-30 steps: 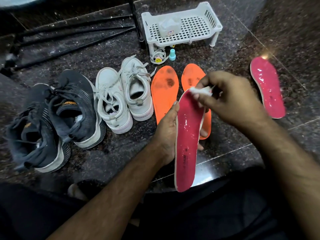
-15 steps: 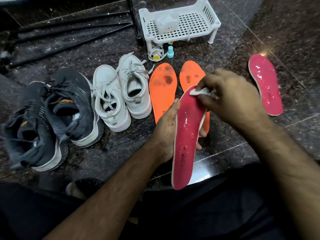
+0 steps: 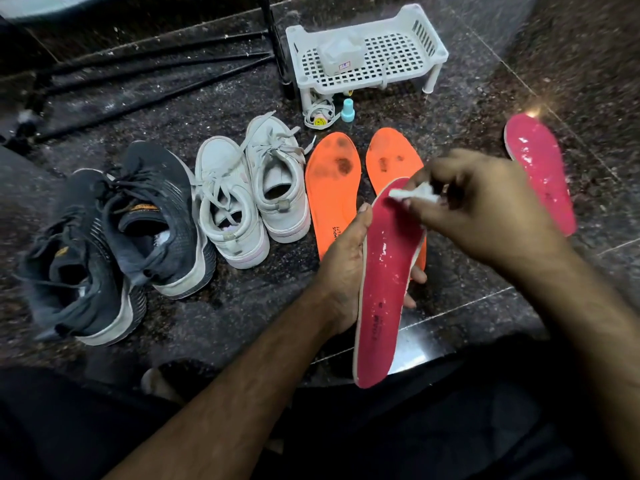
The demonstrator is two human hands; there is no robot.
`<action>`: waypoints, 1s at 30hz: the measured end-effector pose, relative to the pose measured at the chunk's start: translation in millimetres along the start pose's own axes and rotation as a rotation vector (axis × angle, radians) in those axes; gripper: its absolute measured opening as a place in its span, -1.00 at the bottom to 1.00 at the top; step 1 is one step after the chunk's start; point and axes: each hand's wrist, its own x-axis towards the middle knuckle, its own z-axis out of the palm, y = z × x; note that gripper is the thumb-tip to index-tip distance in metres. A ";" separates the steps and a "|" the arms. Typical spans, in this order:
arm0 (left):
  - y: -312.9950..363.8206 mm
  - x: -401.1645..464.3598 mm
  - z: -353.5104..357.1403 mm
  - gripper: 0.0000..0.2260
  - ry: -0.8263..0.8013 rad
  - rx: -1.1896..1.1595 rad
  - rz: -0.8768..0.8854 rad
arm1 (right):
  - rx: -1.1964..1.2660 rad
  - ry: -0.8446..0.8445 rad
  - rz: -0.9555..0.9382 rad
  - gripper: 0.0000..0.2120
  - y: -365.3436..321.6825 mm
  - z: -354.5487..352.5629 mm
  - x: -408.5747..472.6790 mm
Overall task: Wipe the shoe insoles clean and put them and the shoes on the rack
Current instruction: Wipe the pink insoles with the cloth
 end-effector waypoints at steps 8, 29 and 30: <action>-0.7 -0.6 -1.1 -0.32 0.017 0.039 -0.030 | -0.102 0.148 0.138 -0.88 10.5 -1.5 2.5; -0.8 -1.4 0.7 -0.32 0.015 -0.011 -0.036 | -0.130 0.166 0.159 -0.88 15.0 10.9 9.1; -0.3 -1.0 1.1 -0.33 0.019 -0.027 -0.027 | -0.070 0.144 0.123 -0.89 10.4 9.7 7.8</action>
